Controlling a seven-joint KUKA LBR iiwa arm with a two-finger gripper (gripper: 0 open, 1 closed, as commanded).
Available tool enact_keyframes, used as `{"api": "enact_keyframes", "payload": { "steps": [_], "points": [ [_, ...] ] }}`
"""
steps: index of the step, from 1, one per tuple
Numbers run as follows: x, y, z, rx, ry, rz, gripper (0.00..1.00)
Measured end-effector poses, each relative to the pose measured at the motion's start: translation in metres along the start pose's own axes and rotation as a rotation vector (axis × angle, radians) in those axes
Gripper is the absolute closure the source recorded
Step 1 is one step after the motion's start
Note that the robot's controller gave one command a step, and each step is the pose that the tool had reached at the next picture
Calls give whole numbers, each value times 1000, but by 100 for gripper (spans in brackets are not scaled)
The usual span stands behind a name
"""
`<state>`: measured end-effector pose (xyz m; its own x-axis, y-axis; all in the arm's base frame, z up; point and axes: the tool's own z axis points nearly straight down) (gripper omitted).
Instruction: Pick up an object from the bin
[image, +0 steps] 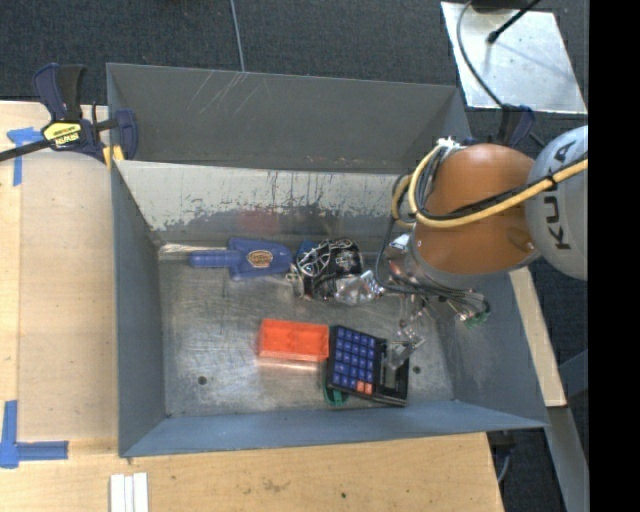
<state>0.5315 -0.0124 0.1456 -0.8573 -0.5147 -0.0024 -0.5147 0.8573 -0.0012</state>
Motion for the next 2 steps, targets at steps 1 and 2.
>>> {"api": "enact_keyframes", "payload": {
  "steps": [1, 2],
  "points": [
    [-12, -2, 51, 0, -1, -10, 0],
    [-27, 3, 66, 5, 11, -128, 100]
  ]
}}
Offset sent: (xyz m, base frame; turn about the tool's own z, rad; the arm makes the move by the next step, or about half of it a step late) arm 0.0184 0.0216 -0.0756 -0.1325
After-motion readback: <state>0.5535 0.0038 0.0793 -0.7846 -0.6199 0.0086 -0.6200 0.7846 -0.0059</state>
